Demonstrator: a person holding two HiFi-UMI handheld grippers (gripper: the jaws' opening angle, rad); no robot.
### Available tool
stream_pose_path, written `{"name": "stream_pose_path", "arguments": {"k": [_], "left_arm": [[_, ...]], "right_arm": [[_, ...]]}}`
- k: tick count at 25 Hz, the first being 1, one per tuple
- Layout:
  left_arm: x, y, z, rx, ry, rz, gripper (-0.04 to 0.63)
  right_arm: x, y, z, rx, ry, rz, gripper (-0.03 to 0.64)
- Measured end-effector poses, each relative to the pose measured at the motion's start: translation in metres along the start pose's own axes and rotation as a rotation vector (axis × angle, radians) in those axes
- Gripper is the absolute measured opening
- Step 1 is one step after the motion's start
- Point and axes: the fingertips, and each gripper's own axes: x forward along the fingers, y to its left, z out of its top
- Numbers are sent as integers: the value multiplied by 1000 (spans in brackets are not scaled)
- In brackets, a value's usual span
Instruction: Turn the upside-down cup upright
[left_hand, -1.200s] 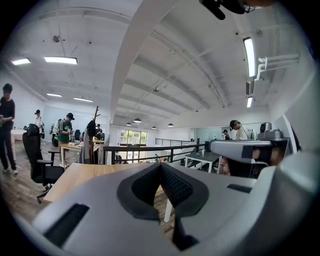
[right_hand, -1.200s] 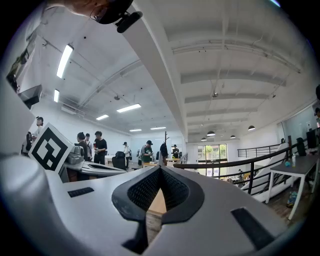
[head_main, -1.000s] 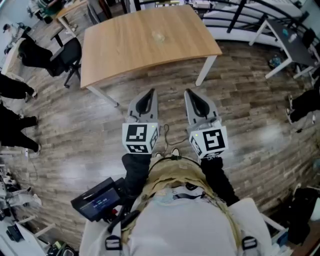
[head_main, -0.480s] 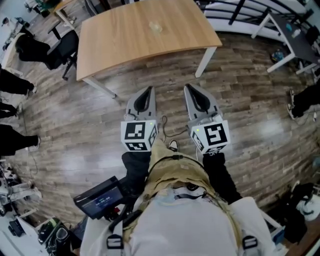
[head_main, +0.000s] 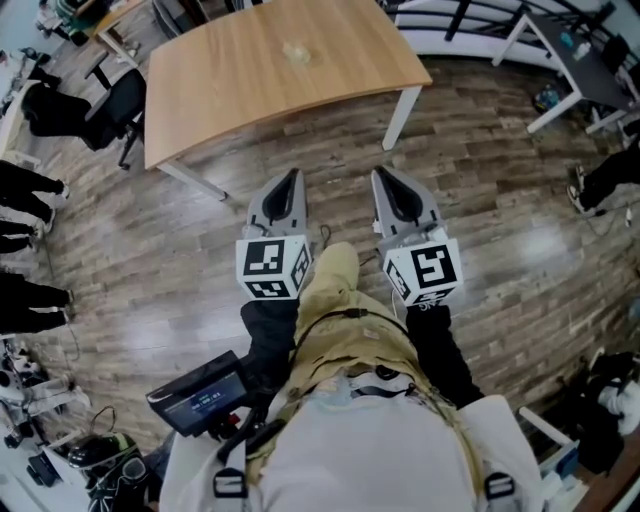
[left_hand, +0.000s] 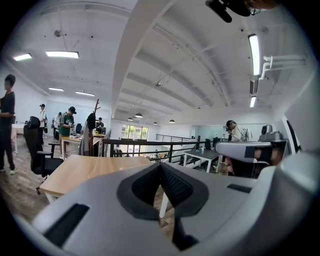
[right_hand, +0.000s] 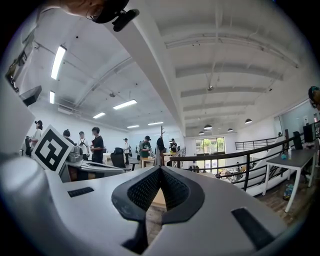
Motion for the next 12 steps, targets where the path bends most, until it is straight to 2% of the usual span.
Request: {"name": "stream_pose_path", "arguments": {"k": [5,12], "left_arm": [[6,3,0,15,-3,11,2],[29,47,0,-1,-21,61,2]], "right_arm": [[6,-12,-8,20,-6,1,21],[51,-6,-15,1,-11,42,21]]}}
